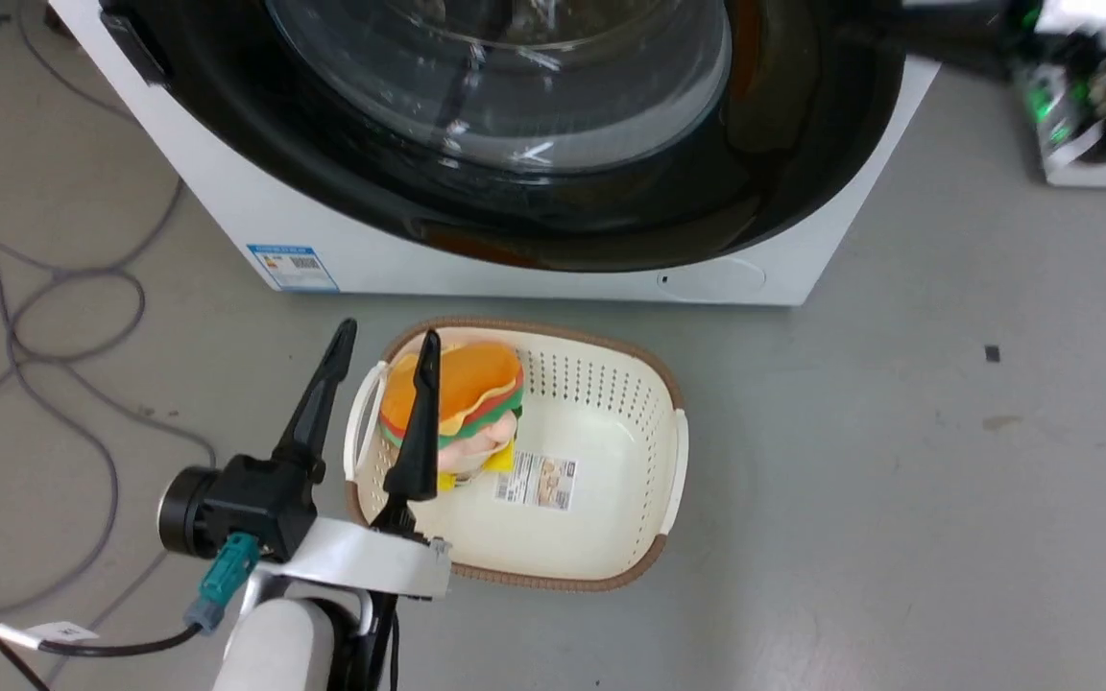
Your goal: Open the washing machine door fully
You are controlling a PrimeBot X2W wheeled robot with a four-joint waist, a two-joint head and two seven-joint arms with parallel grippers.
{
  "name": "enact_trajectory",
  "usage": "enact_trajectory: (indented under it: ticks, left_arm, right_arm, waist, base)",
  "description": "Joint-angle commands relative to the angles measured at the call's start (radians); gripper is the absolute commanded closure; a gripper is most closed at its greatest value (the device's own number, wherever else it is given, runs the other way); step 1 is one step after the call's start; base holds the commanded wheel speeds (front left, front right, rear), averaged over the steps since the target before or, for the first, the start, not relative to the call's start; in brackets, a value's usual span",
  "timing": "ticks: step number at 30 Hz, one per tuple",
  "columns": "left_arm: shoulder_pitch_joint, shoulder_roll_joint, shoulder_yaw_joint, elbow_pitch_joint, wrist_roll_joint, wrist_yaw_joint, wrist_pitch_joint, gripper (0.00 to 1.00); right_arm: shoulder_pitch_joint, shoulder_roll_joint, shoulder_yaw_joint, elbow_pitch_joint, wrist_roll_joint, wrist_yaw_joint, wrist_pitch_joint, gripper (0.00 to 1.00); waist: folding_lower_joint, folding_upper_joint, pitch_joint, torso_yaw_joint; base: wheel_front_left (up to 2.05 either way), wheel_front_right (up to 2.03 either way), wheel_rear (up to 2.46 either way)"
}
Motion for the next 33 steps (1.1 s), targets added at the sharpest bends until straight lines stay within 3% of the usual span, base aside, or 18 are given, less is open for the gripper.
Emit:
enact_trajectory:
  ticks: [1,8,19,26,33]
  left_arm:
    - [0.021,0.001,0.002,0.008,0.002,0.005,-0.005,0.00]
    - [0.058,0.001,0.001,0.024,0.004,0.008,-0.005,0.00]
    - [0.062,0.001,-0.008,0.021,0.006,0.006,-0.005,0.00]
    - [0.037,0.001,-0.008,0.018,0.008,-0.001,-0.005,0.00]
    - [0.017,0.001,-0.010,0.013,0.009,-0.006,-0.005,0.00]
  right_arm:
    - [0.044,0.001,0.009,-0.029,0.023,0.002,-0.001,1.00]
    - [0.119,-0.050,0.044,-0.133,0.072,0.002,-0.047,1.00]
    - [0.139,-0.141,0.039,-0.237,0.134,0.002,-0.324,1.00]
    - [0.109,-0.148,0.037,-0.239,0.179,0.002,-0.530,1.00]
    - [0.059,-0.130,0.082,-0.197,0.200,0.002,-0.594,1.00]
  waist:
    - [0.0000,0.0000,-0.030,-0.005]
    - [0.0000,0.0000,-0.079,-0.014]
    - [0.0000,0.0000,-0.056,-0.007]
    - [0.0000,0.0000,-0.006,0.019]
    - [0.0000,0.0000,0.032,0.042]
  base:
    - [0.00,0.00,0.00]
    - [0.00,0.00,0.00]
    - [0.00,0.00,0.00]
    - [0.00,0.00,0.00]
    - [0.00,0.00,0.00]
